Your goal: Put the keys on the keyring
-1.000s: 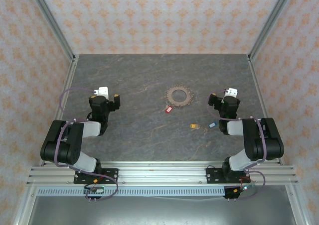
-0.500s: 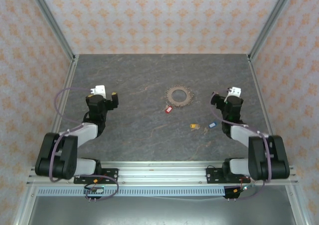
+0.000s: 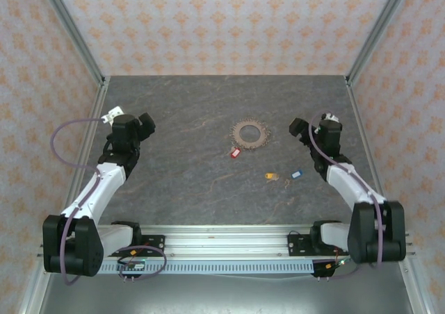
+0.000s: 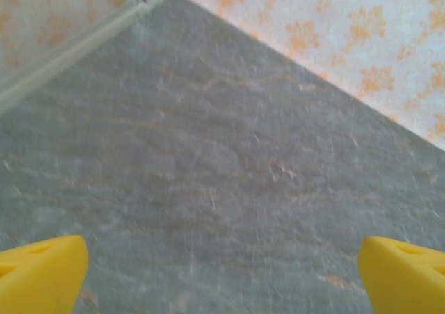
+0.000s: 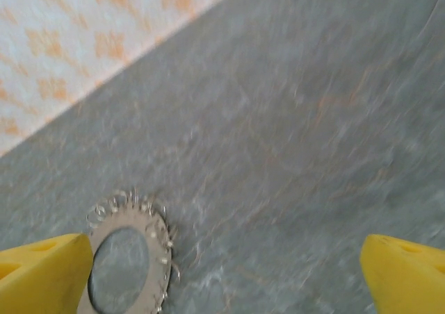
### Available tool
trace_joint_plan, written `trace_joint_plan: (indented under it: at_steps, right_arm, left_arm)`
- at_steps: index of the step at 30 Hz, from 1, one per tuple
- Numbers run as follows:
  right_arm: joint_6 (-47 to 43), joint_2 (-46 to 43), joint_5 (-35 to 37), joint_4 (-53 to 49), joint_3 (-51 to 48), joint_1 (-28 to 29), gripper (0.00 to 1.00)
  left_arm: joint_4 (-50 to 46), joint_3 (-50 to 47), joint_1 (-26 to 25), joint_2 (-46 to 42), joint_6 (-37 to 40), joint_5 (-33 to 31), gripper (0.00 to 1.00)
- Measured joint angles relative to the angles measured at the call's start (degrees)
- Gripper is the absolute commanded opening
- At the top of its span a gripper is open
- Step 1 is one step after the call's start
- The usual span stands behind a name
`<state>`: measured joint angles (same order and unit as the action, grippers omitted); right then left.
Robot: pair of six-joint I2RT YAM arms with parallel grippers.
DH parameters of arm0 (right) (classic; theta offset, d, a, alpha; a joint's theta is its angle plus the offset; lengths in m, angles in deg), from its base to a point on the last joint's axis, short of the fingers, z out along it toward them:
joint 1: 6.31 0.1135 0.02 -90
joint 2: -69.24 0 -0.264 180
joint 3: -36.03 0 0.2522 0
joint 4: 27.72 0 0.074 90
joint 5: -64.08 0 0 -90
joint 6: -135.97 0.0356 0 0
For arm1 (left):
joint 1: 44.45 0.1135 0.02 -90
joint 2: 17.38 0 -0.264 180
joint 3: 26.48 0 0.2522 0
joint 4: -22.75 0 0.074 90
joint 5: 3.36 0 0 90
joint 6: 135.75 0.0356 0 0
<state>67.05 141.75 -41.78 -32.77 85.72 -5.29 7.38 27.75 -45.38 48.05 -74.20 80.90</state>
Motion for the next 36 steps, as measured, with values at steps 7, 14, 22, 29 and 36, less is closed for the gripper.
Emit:
trace_joint_plan:
  at_steps: [7,14,22,29,36]
  right_arm:
    - [5.25,15.67,-8.57,-9.44,11.72,0.46,0.74]
    - [3.96,25.33,-9.86,-18.45,22.84,6.4,0.63]
    - [1.7,34.6,-10.14,-24.39,32.52,12.66,0.55]
    - [0.61,38.97,-11.28,-28.48,40.44,14.47,0.51]
    - [-1.81,40.87,-11.06,-33.14,44.19,15.74,0.5]
  left_arm:
    - [-2.21,0.0,-2.62,3.5,-4.74,13.18,1.0]
    - [-3.34,-0.02,-12.2,3.74,-4.59,16.11,1.0]
    - [-3.37,-0.87,-13.73,3.74,-4.72,16.52,1.0]
    - [-3.39,-0.87,-13.73,3.74,-4.7,16.72,1.0]
    - [-3.39,-0.87,-13.73,3.74,-4.63,17.14,1.0]
